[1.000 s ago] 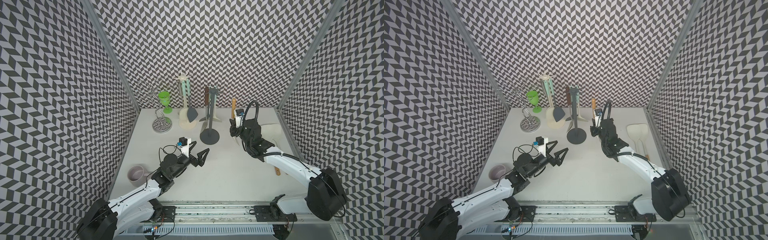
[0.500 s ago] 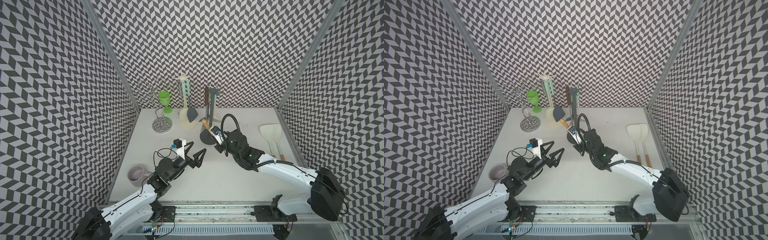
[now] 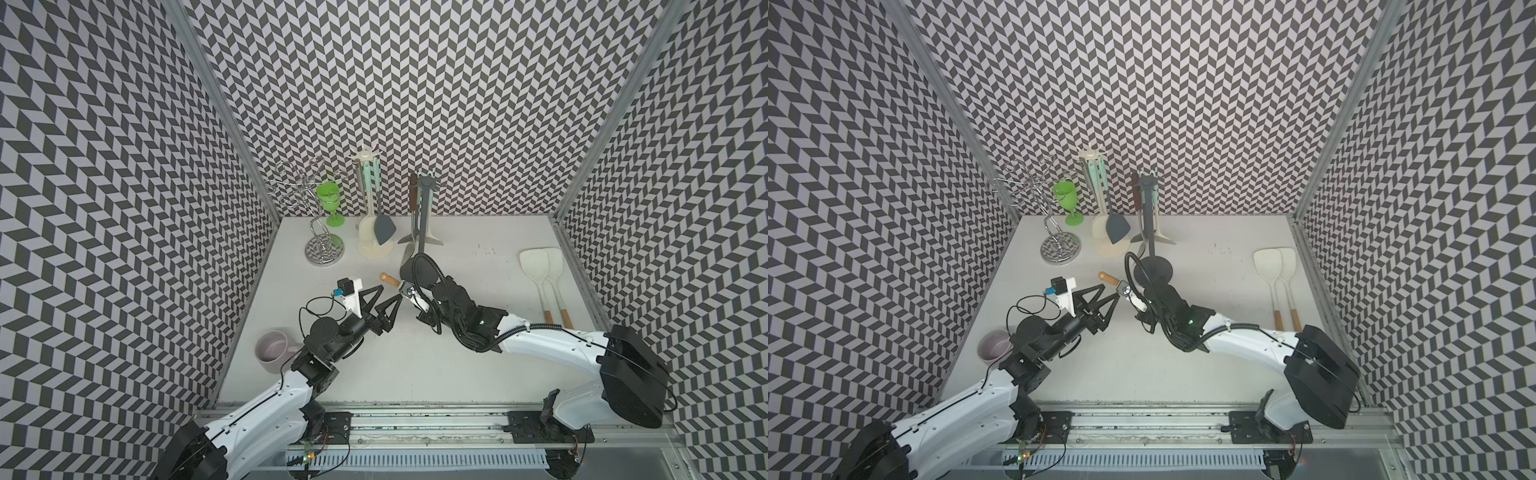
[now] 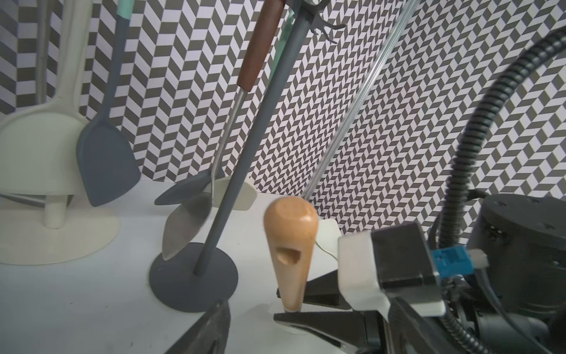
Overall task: Take the spatula off the kitchen utensil rack
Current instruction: Place the spatula at the center of the board.
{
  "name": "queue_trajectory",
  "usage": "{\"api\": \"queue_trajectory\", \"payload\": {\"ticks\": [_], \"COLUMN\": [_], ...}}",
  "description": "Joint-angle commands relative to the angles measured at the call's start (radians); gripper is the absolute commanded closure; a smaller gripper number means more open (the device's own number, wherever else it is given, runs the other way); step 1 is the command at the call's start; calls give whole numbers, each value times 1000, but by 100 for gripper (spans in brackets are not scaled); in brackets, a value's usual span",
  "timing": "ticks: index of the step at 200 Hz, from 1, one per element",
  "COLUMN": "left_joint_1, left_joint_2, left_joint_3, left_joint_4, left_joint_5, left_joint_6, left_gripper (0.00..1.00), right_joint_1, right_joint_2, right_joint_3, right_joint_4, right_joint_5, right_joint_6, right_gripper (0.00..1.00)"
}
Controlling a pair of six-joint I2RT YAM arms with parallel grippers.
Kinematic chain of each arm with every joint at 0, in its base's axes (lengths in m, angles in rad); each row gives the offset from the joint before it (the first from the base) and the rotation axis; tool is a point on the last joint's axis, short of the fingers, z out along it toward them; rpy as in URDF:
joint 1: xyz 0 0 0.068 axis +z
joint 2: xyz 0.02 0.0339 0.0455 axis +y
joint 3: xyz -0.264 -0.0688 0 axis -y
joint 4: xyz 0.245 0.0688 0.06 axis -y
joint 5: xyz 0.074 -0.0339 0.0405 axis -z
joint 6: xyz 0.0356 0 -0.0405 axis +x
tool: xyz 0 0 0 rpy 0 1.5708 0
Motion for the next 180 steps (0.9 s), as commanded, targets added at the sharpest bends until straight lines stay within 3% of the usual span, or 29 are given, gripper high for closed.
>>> {"api": "queue_trajectory", "payload": {"ticks": [1,43,88,133,180], "left_joint_1": [35,102,107,106,93], "left_joint_2": [-11,-5,51,105,159], "left_joint_3": [-19,-45,-33,-13,11], "left_joint_4": [63,107,133,142,154], "left_joint_5": [60,110,152,188,232], "left_joint_6": [-54,-111,-107,-89,-68], "left_gripper": [23,26,29,50,100], "right_joint_1": [12,22,49,60,60], "right_joint_2": [-10,-24,-32,-21,-28], "right_joint_3": [-14,-36,-46,-28,-37], "right_joint_4": [49,46,49,79,134], "right_joint_5": [18,-3,-31,-20,-23], "right_joint_6": [-42,-49,-60,-56,-21], "right_gripper": [100,100,100,100,100]}}
